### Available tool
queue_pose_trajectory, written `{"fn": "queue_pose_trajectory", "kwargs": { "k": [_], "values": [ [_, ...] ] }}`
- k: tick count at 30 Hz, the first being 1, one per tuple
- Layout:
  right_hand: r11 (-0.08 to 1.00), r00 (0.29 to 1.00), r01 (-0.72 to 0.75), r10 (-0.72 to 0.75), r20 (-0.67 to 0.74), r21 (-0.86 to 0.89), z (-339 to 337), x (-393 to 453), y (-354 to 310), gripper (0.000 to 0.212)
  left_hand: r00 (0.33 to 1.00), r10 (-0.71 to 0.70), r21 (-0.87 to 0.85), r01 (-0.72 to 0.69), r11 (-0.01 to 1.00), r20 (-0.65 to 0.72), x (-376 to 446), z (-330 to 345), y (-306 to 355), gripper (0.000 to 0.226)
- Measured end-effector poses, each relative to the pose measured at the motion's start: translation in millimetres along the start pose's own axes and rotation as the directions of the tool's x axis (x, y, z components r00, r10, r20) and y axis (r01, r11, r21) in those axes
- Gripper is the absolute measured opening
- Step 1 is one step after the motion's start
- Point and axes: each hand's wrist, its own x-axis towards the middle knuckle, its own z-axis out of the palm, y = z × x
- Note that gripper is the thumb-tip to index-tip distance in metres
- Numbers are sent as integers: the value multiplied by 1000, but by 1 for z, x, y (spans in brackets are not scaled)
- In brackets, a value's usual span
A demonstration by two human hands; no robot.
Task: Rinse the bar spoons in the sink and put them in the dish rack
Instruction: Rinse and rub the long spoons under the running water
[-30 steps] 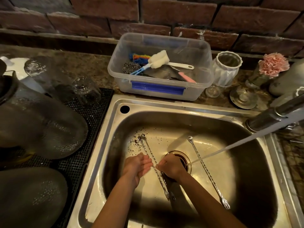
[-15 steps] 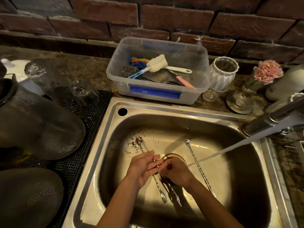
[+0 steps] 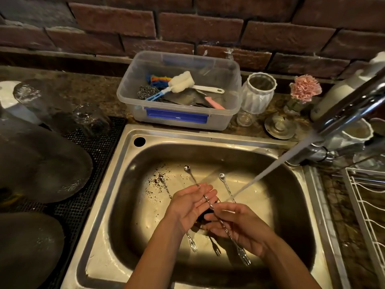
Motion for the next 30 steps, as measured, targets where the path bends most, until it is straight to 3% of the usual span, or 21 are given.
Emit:
{"fn": "queue_pose_trajectory", "kwargs": {
  "k": [9,20,30],
  "values": [
    [957,992,7,-44,119,291,-22,-39,-9,37,985,8,-27,-3,1000,173,-14,38,-14,28],
    [948,998,45,-58,34,316,-30,-85,-10,32,983,28,-12,-26,1000,181,-34,63,-30,37],
    [934,1000,25,-24,-6,356,-34,-123,8,34,985,58,-38,-53,998,165,-46,61,-45,29]
  ]
}}
